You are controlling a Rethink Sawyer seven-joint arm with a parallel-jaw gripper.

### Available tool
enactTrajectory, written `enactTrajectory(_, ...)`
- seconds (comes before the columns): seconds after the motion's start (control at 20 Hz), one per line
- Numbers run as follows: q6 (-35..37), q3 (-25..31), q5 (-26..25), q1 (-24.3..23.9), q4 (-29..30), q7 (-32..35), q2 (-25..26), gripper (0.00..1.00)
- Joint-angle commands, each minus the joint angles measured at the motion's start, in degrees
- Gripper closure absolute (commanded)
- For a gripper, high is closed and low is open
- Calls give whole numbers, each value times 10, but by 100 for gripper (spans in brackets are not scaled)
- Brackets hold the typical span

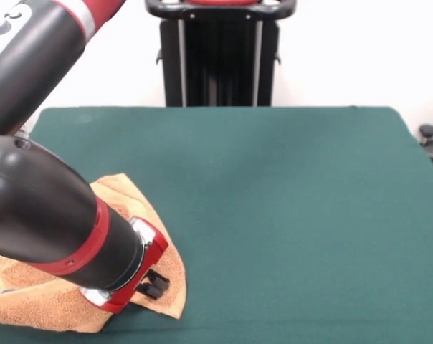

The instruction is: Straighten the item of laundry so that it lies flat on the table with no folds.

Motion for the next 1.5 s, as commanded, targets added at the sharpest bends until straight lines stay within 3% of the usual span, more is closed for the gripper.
enactTrajectory(0.05,-219,-27,5,32,23,143,101,100)
enactTrajectory(0.25,-248,-27,37,28,30,128,111,100)
enactTrajectory(0.5,-235,-26,56,35,18,124,123,100)
enactTrajectory(1.25,-135,-21,74,66,-18,202,138,100)
enactTrajectory(1.5,-158,-31,105,71,-10,219,143,100)
